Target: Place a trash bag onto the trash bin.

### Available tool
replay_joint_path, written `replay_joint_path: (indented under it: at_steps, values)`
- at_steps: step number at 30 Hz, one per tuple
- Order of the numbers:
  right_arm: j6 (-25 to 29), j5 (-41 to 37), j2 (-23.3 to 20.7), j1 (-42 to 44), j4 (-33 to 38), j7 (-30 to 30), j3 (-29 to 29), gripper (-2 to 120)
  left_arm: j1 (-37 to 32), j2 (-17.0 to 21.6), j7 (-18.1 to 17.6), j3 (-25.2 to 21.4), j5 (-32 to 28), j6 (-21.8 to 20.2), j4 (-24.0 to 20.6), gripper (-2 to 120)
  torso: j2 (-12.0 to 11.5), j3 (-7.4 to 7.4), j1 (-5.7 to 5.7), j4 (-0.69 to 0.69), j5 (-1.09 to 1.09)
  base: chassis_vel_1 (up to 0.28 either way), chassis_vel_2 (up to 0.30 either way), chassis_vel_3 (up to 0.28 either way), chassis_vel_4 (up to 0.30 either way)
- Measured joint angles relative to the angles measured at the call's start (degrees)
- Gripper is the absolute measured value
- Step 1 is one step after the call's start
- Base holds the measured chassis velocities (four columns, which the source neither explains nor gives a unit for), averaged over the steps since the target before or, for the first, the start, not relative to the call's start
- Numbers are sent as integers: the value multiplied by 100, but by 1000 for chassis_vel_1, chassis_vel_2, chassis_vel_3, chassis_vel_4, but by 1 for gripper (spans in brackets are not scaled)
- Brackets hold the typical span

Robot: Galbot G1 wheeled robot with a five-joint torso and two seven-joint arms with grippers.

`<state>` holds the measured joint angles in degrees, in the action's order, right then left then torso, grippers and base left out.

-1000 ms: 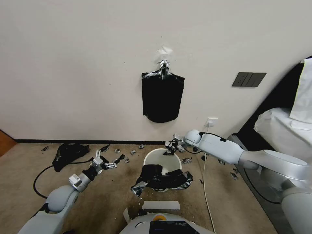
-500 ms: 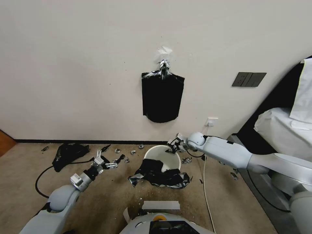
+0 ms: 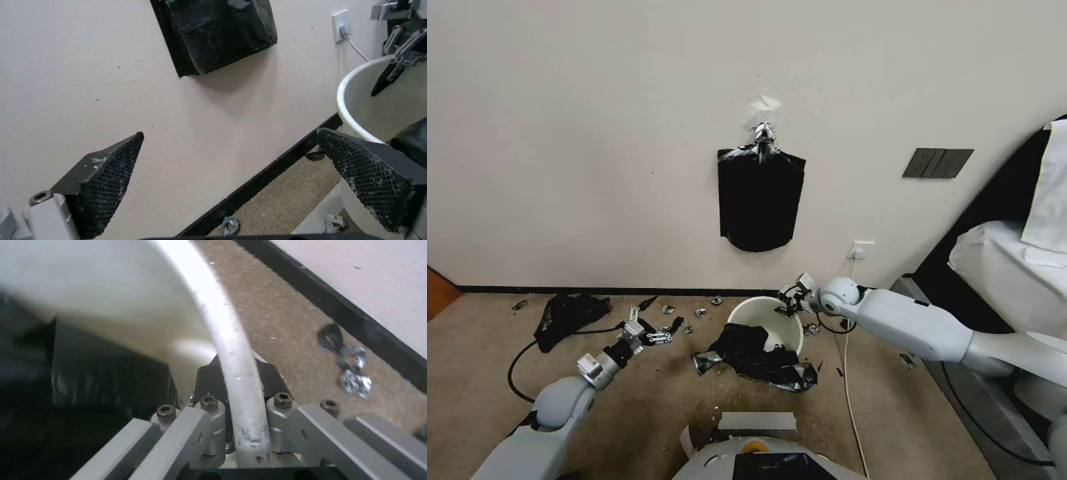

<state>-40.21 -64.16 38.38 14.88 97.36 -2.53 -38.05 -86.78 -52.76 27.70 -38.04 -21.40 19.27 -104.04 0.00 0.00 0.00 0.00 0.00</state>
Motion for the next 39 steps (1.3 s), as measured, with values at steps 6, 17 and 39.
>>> replay_joint_path:
  at_steps: [6, 17, 39]
  values:
    - [2, -436, -115, 513, 369, -940, 546, 7, 34, -32, -1, 25, 0, -1, 24, 100, 0, 0, 0, 0, 0, 0, 0, 0, 0]
    - [16, -1216, -14, 1336, 891, -2527, 1473, 8, 84, -58, -1, 70, -1, -2, 43, 100, 0, 0, 0, 1, 0, 0, 0, 0, 0]
    - [339, -2507, 806, 2825, 1797, -5061, 3200, 8, 125, -159, -10, -73, -50, -5, 86, 100, 0, 0, 0, -1, 0, 0, 0, 0, 0]
